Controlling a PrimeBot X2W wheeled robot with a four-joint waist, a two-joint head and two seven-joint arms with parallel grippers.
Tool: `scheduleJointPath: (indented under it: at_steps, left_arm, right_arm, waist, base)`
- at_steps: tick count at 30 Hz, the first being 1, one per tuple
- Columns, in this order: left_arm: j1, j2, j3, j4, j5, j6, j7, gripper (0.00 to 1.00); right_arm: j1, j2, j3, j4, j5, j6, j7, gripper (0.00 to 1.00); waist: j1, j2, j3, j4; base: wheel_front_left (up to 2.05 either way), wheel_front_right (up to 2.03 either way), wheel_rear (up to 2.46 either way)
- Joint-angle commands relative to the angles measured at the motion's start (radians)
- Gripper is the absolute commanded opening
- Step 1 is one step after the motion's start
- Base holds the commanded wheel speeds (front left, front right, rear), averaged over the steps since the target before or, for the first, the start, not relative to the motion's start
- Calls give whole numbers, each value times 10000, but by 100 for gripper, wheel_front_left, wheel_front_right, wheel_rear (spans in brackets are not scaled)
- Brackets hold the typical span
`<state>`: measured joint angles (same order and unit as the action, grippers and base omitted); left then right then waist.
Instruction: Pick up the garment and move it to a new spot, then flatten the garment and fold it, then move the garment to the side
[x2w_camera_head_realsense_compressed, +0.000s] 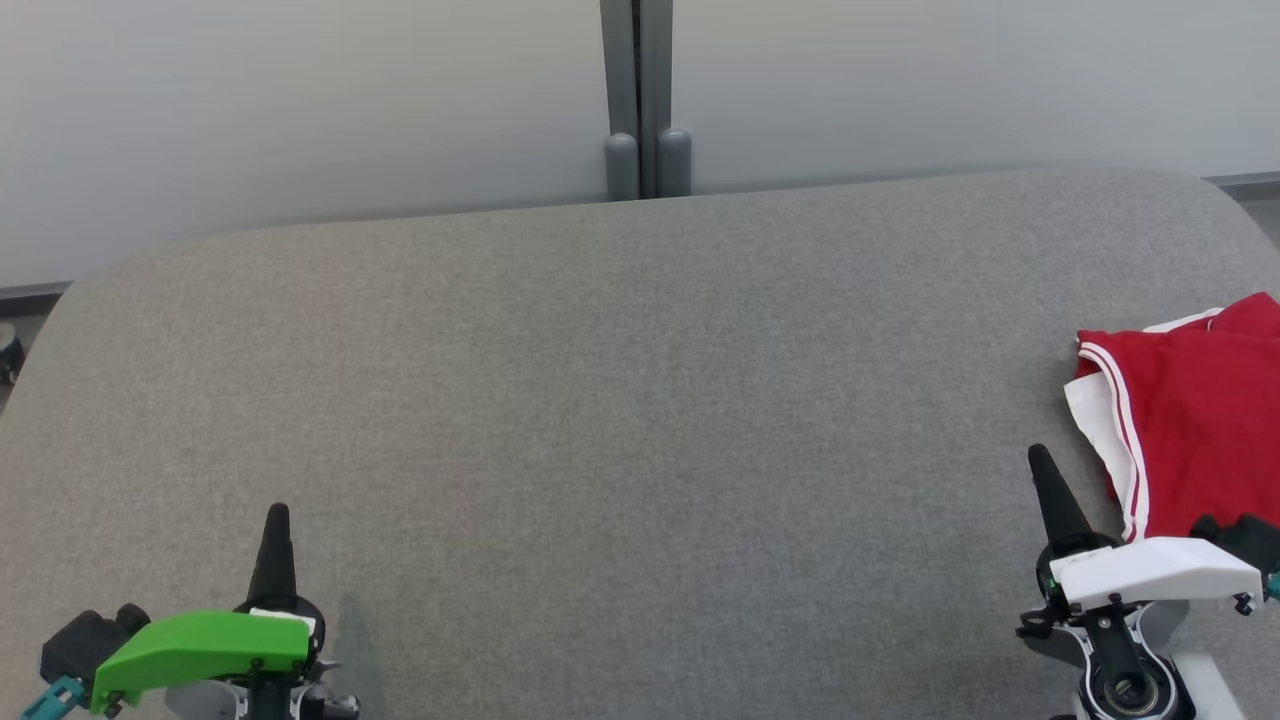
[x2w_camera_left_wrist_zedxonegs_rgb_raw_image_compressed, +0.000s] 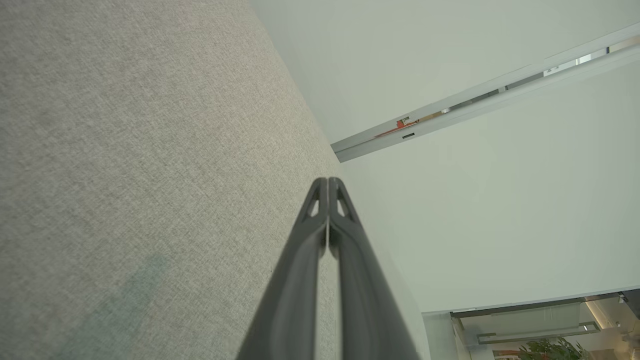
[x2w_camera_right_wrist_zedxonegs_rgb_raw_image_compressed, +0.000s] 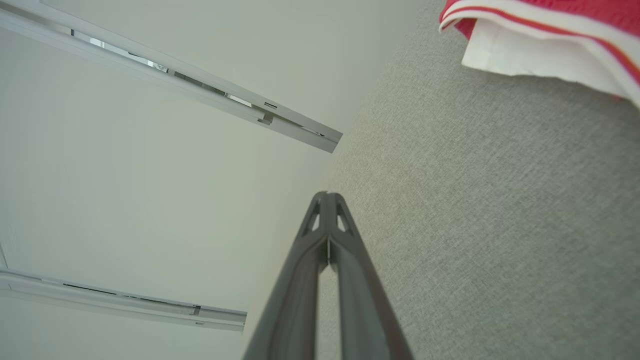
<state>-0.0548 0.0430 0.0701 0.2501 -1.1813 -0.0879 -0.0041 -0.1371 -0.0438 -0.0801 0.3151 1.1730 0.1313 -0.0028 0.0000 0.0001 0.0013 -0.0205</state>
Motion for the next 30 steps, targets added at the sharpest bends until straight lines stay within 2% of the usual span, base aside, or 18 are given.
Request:
scheduleJointPath:
  at_steps: [1,30]
  left_arm:
    - [-263,73,74,-113,-241,-61,61,0]
    - [-488,93,310,-239,-2614,-122,742,0]
  right_arm:
    - [8,-57,-41,-150,258,-4,70,0]
    - [127,-77,-244,-437,2666,-5,738,0]
  waist:
    - [0,-1,-1,5]
    - [0,-1,-12,109]
  base:
    - [0,0,0]
    - [0,0,0]
